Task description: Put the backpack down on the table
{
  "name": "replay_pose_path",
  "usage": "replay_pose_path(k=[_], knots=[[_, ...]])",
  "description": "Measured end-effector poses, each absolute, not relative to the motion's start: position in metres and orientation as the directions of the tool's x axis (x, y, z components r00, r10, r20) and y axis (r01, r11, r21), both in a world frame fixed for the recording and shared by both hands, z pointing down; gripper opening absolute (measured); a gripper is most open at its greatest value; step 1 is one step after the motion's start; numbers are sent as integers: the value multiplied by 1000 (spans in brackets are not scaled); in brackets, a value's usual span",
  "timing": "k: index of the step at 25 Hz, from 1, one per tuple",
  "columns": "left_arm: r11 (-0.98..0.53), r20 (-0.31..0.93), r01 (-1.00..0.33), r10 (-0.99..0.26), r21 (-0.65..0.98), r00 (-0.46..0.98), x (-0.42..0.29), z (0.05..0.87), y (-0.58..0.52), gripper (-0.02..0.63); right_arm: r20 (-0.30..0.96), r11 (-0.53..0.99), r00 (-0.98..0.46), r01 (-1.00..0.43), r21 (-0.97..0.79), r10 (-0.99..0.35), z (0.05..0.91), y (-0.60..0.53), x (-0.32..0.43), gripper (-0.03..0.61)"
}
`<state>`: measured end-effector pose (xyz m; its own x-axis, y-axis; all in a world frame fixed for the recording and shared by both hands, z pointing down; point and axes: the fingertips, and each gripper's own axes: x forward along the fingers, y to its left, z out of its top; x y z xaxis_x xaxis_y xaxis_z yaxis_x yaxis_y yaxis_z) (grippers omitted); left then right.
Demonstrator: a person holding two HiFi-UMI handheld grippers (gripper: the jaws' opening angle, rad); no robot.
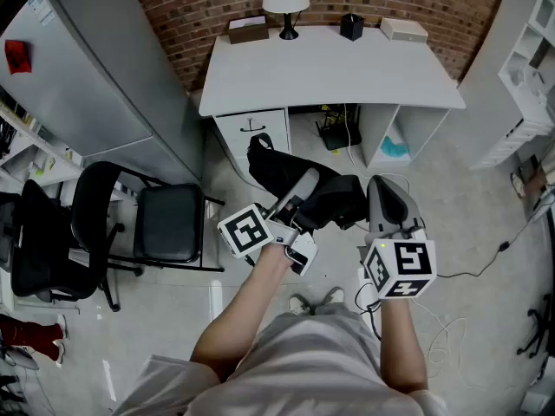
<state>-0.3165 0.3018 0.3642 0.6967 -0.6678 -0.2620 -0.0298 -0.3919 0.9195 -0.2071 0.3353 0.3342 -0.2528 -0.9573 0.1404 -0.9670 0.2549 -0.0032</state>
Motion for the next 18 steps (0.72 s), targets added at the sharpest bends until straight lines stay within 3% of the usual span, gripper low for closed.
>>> replay_pose_path(k=[18], knots=[[-413, -273, -6, -615, 911, 740, -284, 353, 286, 66, 132, 185, -187, -982, -30, -973, 337, 326, -168, 0]])
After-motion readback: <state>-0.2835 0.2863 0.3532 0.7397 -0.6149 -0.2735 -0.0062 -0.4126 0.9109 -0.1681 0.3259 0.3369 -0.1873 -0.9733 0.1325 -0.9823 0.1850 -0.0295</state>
